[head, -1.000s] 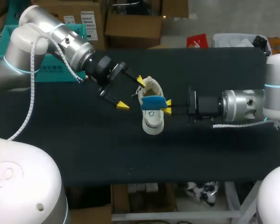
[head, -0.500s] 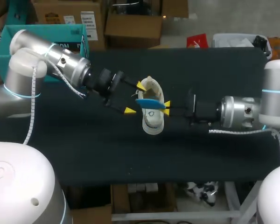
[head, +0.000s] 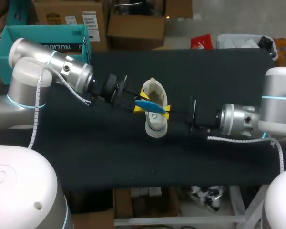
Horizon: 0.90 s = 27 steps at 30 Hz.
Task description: Open the shoe tongue, take the insole out of the shoe, put the insole back into the shoe, and pack the shoe into the shoebox
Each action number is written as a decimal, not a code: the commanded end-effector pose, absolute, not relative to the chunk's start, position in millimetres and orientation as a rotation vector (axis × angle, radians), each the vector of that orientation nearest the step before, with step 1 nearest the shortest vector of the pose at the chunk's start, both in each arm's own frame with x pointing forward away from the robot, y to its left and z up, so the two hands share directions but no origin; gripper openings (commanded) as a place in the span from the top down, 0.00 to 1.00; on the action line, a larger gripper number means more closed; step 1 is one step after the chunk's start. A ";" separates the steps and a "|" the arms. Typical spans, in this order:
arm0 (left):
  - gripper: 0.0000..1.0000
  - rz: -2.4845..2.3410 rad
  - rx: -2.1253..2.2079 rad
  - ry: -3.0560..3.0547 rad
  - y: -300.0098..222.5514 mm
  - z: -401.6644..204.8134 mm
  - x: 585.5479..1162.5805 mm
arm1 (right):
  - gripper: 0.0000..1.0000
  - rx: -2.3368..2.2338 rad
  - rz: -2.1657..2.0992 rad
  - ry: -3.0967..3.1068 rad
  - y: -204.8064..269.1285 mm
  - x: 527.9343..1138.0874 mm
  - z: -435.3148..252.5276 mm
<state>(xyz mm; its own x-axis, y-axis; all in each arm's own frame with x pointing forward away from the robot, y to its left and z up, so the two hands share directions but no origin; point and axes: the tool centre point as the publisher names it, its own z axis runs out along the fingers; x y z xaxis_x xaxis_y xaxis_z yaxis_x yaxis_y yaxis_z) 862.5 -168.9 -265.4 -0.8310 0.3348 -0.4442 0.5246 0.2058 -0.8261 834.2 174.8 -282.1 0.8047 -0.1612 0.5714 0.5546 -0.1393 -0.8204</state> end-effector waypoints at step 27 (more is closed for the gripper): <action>0.31 -1.630 0.847 2.380 -169.8 -277.5 866.0 | 1.00 -1.625 -0.698 -0.312 175.8 842.4 -291.6</action>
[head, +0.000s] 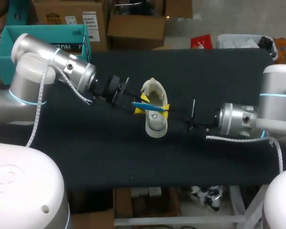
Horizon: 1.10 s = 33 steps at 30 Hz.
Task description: Open the shoe tongue, take the insole out of the shoe, put the insole back into the shoe, and pack the shoe into the shoebox
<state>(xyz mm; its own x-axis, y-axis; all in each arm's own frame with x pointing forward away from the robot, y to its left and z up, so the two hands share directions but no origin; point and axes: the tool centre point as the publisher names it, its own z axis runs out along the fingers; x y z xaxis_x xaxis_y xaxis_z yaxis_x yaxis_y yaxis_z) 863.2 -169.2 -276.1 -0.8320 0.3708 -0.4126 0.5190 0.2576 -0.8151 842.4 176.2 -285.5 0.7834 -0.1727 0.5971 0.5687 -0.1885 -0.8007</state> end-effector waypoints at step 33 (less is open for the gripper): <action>0.65 -1.552 0.828 2.460 -168.8 -295.5 896.7 | 1.00 -1.640 -0.755 -0.268 173.0 870.5 -312.5</action>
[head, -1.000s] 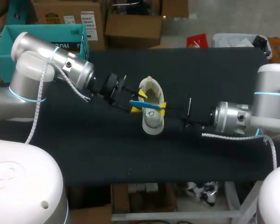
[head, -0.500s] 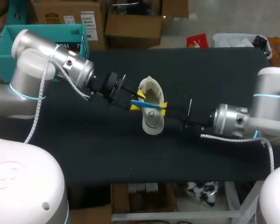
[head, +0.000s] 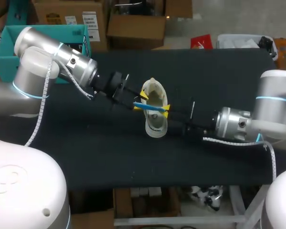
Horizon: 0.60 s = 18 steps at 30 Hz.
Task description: Open the shoe tongue, take the insole out of the shoe, put the insole back into the shoe, and pack the shoe into the shoebox
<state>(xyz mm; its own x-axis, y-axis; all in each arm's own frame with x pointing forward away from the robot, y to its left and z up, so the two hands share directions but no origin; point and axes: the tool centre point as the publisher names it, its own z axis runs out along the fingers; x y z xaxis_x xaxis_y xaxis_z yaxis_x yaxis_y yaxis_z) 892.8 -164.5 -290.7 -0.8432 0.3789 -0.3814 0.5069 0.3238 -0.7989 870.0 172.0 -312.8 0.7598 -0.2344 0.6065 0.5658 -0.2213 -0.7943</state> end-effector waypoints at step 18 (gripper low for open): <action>1.00 -1.507 0.848 2.484 -177.0 -307.0 902.5 | 0.00 -1.659 -0.746 -0.259 170.7 871.6 -311.9</action>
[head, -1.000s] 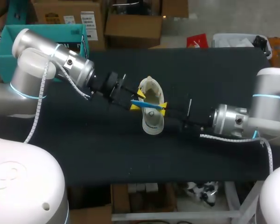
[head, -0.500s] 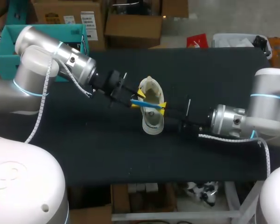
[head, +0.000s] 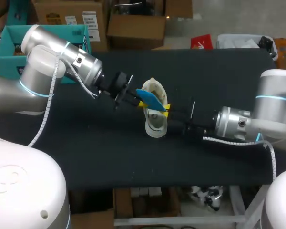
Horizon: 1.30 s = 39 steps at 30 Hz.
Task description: Open the shoe tongue, take the insole out of the shoe, put the insole back into the shoe, and pack the shoe into the shoebox
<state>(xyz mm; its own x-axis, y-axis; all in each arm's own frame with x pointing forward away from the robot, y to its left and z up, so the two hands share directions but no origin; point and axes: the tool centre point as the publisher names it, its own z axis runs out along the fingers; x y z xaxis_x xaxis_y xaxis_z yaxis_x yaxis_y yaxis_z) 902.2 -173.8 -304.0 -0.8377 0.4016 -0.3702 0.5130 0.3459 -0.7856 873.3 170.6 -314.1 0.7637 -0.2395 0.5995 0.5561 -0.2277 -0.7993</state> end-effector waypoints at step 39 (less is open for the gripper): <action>1.00 -1.223 1.175 2.406 -183.5 -300.4 905.3 | 0.62 -1.917 -0.728 -0.240 171.8 849.0 -314.5</action>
